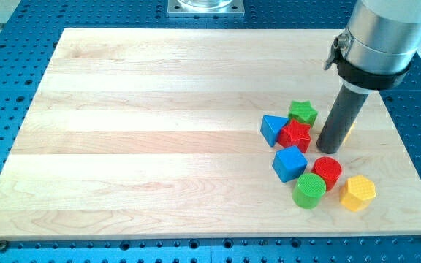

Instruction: Form a triangle with green star yellow heart and blue triangle

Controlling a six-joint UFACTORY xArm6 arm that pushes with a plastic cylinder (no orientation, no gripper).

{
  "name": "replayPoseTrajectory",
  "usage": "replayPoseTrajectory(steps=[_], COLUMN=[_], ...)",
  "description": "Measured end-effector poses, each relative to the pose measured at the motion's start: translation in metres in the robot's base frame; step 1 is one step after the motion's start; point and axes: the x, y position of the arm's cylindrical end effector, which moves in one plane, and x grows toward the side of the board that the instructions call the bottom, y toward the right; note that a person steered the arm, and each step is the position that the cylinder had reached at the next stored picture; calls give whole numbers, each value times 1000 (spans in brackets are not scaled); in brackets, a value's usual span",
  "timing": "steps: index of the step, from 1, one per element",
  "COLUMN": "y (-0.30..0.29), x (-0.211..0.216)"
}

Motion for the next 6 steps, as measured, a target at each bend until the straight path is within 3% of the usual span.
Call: replayPoseTrajectory(steps=[1, 2, 4, 6], y=[40, 48, -110, -50], x=[12, -12, -45, -37])
